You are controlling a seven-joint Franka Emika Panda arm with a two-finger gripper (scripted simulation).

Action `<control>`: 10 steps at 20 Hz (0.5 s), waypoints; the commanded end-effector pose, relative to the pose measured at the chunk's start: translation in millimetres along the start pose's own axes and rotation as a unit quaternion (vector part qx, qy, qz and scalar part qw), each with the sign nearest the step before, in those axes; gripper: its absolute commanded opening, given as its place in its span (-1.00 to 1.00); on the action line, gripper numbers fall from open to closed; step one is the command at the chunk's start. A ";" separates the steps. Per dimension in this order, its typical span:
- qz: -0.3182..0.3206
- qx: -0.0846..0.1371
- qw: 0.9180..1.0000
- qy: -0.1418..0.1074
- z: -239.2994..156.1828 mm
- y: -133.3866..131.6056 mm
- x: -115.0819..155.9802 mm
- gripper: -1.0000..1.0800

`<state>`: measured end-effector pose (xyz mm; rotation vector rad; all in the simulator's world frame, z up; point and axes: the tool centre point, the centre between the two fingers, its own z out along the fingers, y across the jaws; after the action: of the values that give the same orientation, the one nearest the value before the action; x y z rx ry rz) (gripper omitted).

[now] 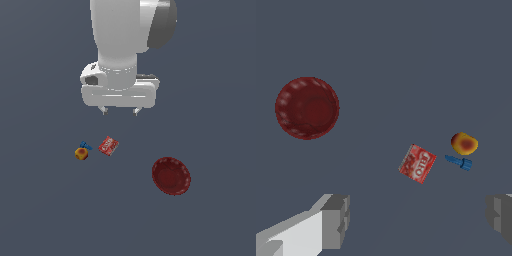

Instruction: Pick up a designated object from a clutter of objects.

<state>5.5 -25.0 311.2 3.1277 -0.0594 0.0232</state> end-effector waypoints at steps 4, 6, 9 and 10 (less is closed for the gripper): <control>0.032 0.005 0.999 -0.002 36.8 8.9 2.0 0.92; 0.048 0.007 0.999 -0.002 54.3 13.4 1.9 0.92; 0.076 0.009 0.997 -0.004 84.5 21.5 0.0 0.92; 0.086 0.010 0.996 -0.004 95.3 24.5 -1.2 0.92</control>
<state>6.4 -46.2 232.1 3.1351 -0.2830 0.0151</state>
